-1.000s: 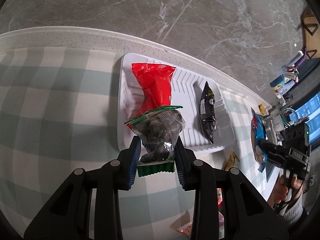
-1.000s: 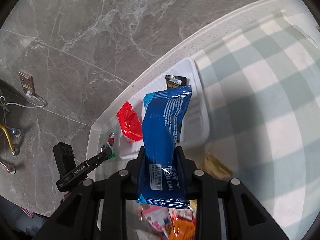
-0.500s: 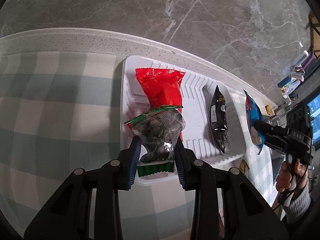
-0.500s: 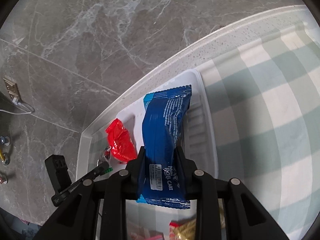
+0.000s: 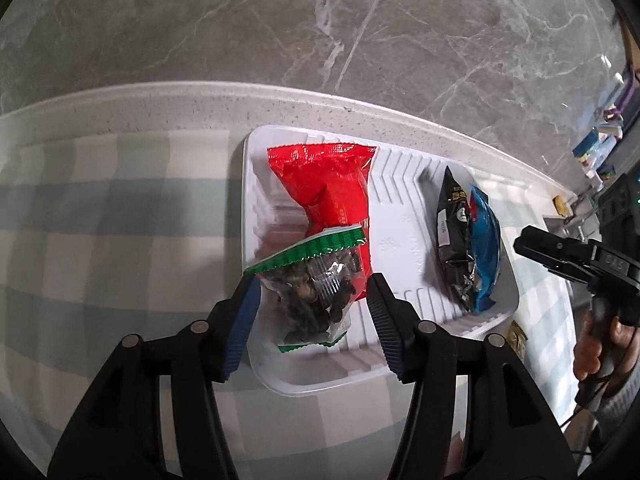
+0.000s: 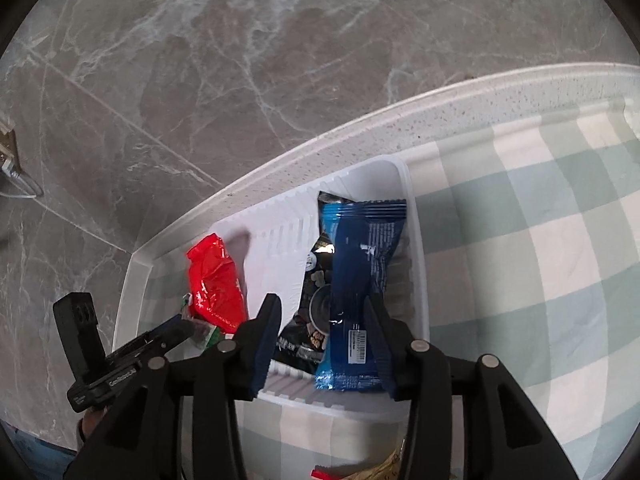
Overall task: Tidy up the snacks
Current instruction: 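Place both packets into the white tray and open both tools, then move both tools back over the remaining snacks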
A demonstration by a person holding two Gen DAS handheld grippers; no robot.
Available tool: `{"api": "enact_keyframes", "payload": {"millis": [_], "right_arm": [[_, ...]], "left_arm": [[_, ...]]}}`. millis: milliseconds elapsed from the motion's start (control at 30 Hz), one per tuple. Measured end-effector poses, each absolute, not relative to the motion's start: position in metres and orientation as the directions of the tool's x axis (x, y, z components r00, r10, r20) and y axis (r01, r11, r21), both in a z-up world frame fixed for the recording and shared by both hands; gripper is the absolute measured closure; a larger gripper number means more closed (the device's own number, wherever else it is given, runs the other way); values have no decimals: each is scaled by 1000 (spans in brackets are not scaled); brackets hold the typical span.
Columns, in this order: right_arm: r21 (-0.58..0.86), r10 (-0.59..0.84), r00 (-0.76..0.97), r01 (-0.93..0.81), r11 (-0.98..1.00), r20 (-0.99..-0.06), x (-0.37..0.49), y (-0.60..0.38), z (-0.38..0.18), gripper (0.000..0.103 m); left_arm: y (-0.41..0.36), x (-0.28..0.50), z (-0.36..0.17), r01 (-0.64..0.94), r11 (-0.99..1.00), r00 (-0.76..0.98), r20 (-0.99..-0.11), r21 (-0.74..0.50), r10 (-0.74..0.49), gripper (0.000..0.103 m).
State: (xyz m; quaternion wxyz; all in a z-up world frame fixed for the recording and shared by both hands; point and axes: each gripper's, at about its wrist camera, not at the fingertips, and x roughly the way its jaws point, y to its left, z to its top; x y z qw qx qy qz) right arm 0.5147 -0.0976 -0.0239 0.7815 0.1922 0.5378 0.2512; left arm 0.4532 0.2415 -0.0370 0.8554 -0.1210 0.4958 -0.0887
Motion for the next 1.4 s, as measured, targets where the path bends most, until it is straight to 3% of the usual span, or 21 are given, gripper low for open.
{"api": "enact_keyframes", "payload": {"millis": [667,800,1400], "right_arm": [[514,591,355,-293,806,-724,404,-136,30,51],[477,578,350,-337,812,-737,367,-144,33,46],[195,459,238,-674,713,-856,231,-99,6,46]], "left_arm": [[217,361,2,80,932,505,-792,-353,-344,48],[204,333,-5,96,924,471,-801,-370,-370,48],[164,251,-42,87,913,322,-856,-398,-404,48]]}}
